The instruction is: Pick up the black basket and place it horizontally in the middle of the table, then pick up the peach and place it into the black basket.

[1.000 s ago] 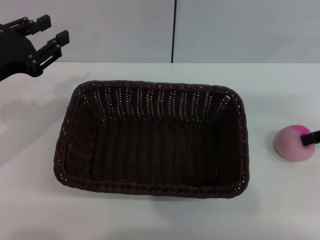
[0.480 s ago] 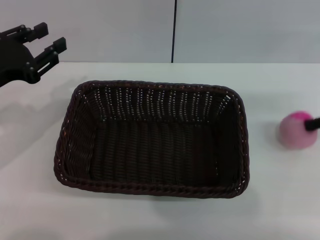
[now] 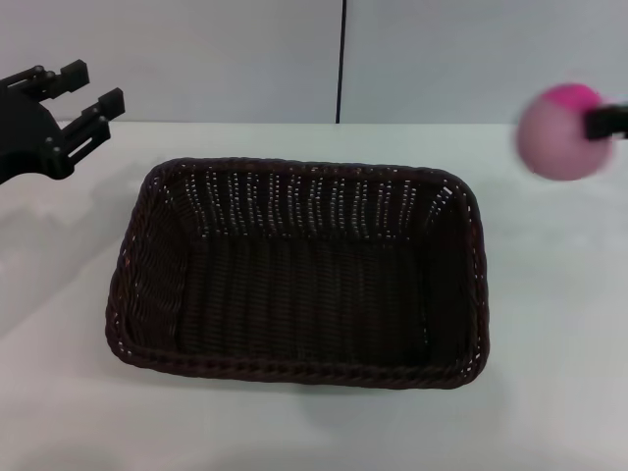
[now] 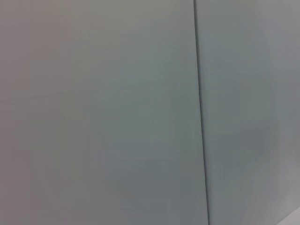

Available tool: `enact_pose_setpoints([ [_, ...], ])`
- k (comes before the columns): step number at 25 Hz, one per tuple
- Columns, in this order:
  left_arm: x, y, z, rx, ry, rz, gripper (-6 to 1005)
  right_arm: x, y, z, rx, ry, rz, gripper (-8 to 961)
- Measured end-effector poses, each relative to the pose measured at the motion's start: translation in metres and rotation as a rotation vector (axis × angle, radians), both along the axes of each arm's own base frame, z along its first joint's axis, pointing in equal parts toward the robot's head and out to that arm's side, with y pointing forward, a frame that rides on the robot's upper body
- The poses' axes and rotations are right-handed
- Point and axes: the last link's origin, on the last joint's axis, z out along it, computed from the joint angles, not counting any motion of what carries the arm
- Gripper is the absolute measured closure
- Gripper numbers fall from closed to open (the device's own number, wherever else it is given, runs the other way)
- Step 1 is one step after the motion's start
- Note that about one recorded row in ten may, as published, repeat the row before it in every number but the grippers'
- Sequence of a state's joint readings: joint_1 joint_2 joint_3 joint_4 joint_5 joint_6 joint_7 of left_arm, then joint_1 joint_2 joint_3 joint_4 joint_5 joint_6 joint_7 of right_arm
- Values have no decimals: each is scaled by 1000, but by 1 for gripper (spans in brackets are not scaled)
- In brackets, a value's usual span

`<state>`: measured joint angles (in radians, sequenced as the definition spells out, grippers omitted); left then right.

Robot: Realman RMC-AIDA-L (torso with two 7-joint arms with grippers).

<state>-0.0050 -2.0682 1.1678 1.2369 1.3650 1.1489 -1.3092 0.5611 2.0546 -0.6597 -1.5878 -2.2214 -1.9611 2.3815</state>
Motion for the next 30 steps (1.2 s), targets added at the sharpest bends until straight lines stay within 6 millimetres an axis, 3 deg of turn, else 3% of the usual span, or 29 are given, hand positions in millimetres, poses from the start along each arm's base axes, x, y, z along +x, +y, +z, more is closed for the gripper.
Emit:
enact_pose_setpoints([
  [1,-1,-1,-1,-5,-4,2,533,-18,1,-14,-59,0,63,927],
  [4,-1,-1,-2,-9,-6,3,533,-30,7,-32,-115,-10,96,927],
  [6,-2,-1,-3,-13,-10,7,533,-44,18,-59,-210,-15,123,927],
  [11,-5,0,-7,-23,-36,17,533,-49,29,-84,-274,30,147,928],
  [17,-13,-2,-8,47,-106,-21,533,-40,37,-90,-234,47,149,753],
  [22,-28,-7,-1,151,-167,4,533,-13,35,-74,-105,108,129,529],
  [25,-48,-14,6,240,-222,45,533,18,29,-61,49,185,118,391],
  [26,-62,-20,7,301,-245,60,533,42,24,-56,172,242,113,345],
  [27,-62,-20,7,301,-245,60,533,42,24,-56,172,242,113,334],
  [30,-76,-29,3,368,-261,76,533,79,11,-55,346,311,117,302],
])
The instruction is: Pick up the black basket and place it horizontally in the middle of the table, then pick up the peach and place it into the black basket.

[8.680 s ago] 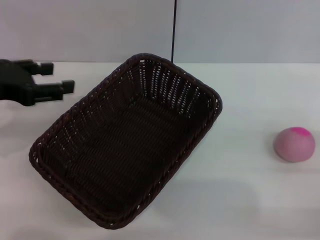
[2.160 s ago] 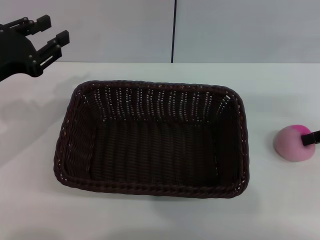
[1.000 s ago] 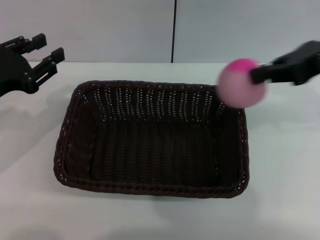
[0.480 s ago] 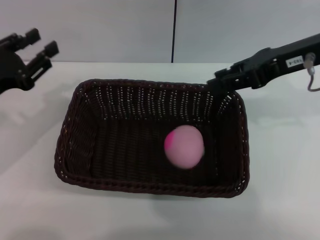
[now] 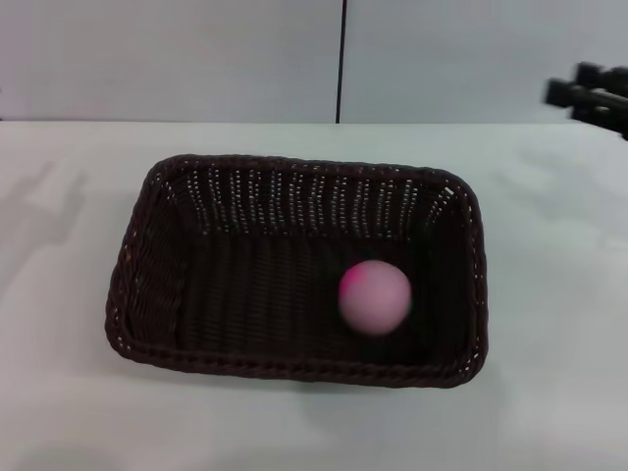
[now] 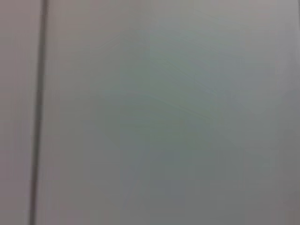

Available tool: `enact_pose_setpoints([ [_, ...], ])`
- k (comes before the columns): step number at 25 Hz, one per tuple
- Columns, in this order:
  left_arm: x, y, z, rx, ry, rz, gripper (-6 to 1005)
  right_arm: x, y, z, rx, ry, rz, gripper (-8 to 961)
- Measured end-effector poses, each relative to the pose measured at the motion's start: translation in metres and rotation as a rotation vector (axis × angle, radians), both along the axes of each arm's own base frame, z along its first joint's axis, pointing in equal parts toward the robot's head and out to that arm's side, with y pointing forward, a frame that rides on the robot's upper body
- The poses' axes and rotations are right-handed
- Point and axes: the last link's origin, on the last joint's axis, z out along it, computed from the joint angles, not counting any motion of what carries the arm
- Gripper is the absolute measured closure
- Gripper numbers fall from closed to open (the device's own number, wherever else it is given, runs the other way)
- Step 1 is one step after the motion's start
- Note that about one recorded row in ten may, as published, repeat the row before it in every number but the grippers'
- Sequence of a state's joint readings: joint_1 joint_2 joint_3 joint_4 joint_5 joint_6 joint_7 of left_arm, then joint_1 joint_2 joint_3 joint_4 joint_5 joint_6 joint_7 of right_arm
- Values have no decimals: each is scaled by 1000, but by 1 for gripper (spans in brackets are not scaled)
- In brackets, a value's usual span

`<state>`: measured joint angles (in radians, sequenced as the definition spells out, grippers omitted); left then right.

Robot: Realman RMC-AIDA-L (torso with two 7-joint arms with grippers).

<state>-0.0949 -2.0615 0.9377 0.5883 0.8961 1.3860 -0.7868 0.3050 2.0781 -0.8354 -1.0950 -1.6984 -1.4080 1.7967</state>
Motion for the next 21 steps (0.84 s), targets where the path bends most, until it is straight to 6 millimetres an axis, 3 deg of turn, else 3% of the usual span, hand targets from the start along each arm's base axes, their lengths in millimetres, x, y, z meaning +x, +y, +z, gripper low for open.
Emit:
enact_pose_setpoints([
  [1,-4,-3,-1,16,-3,10,533,21,-10,-3,118,66,1,291],
  [2,-8,-6,-2,33,-6,21,533,21,-10,-3,118,66,1,280],
  [4,-8,-6,-2,33,-6,21,533,42,-22,-9,244,117,1,269],
  [5,-17,-19,-12,90,15,50,533,50,-27,-13,294,131,-6,269],
  [11,-26,-42,-32,116,23,99,534,86,-66,-44,644,185,-79,269],
  [12,-26,-42,-32,116,23,99,534,86,-66,-44,644,185,-79,269],
  [16,-32,-50,-39,102,-16,144,534,89,-91,-52,920,112,-115,269],
  [21,-35,-56,-46,87,-44,178,534,89,-97,-58,945,121,-162,269],
])
